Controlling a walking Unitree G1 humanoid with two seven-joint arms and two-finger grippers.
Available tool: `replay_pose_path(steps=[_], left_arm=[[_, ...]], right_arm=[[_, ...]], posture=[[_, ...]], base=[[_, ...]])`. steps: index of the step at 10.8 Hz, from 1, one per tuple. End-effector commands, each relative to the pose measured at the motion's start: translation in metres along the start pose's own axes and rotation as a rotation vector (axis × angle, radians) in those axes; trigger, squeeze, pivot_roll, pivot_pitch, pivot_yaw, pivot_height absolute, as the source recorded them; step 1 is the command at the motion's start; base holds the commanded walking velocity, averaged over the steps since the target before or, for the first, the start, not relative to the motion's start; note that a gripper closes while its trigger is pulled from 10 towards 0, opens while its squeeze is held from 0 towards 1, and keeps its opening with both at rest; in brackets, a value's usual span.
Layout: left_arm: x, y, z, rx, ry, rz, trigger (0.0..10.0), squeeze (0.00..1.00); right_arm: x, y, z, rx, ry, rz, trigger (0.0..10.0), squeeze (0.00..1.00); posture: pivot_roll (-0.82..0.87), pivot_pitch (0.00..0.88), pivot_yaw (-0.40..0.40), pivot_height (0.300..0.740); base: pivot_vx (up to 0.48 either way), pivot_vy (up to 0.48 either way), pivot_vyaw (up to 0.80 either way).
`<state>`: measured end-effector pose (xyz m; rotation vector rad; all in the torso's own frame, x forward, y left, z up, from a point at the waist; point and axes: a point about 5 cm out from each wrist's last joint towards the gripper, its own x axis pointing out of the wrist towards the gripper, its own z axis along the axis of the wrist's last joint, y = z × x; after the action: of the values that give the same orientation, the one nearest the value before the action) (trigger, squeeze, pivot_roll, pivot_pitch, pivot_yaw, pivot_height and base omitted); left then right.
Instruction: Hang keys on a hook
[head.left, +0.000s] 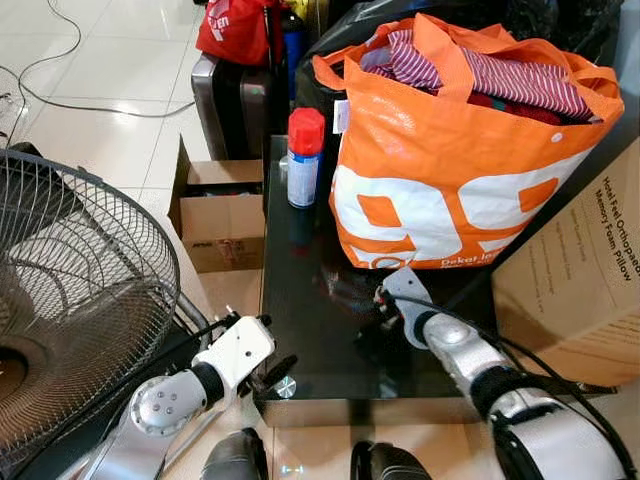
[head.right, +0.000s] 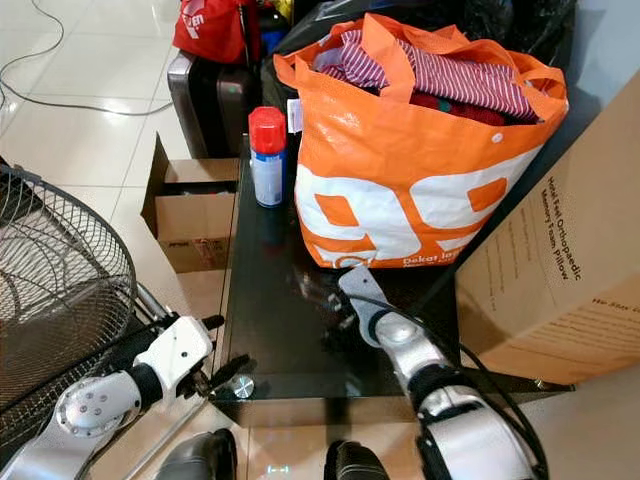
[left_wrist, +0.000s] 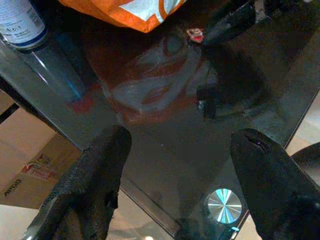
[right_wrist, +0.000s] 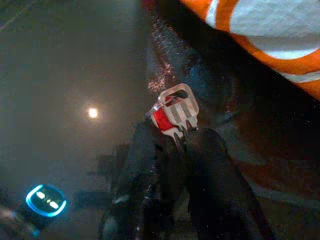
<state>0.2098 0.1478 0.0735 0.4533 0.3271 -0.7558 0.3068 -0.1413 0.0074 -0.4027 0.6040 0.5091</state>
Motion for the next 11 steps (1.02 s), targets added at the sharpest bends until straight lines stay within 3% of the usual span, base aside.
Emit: replay_pose_path(steps=[1, 4, 6, 7, 8, 11], left_arm=[[0.000, -0.007, 0.001, -0.004, -0.005, -0.019, 10.0, 0.00], [-0.001, -0.014, 0.000, -0.015, -0.007, -0.019, 10.0, 0.00], [0.000, -0.015, 0.000, -0.014, -0.008, -0.020, 10.0, 0.00], [0.000, -0.014, -0.001, -0.014, -0.006, -0.019, 10.0, 0.00], [0.000, -0.014, -0.001, -0.012, -0.005, -0.020, 10.0, 0.00], [0.000, -0.011, -0.002, -0.006, -0.001, -0.023, 10.0, 0.00]], right_arm=[[-0.007, 0.007, -0.035, 0.014, 0.122, 0.049, 0.0, 0.00], [-0.022, 0.001, -0.055, 0.036, 0.100, 0.101, 0.0, 0.00], [-0.025, 0.007, -0.050, 0.077, 0.037, 0.148, 0.5, 0.00], [-0.027, 0.008, -0.042, 0.118, -0.019, 0.173, 10.0, 0.26], [-0.029, 0.010, -0.036, 0.143, -0.051, 0.207, 10.0, 1.00], [-0.035, 0.013, -0.026, 0.137, -0.083, 0.253, 10.0, 1.00]], posture=[[0.05, 0.215, -0.075, 0.740], [0.03, 0.209, -0.084, 0.740], [0.03, 0.209, -0.083, 0.740], [0.03, 0.208, -0.081, 0.740], [0.03, 0.207, -0.081, 0.740], [0.03, 0.206, -0.078, 0.740]], base=[[0.000, 0.000, 0.00], [0.000, 0.000, 0.00], [0.000, 0.000, 0.00], [0.000, 0.000, 0.00], [0.000, 0.000, 0.00], [0.000, 0.000, 0.00]])
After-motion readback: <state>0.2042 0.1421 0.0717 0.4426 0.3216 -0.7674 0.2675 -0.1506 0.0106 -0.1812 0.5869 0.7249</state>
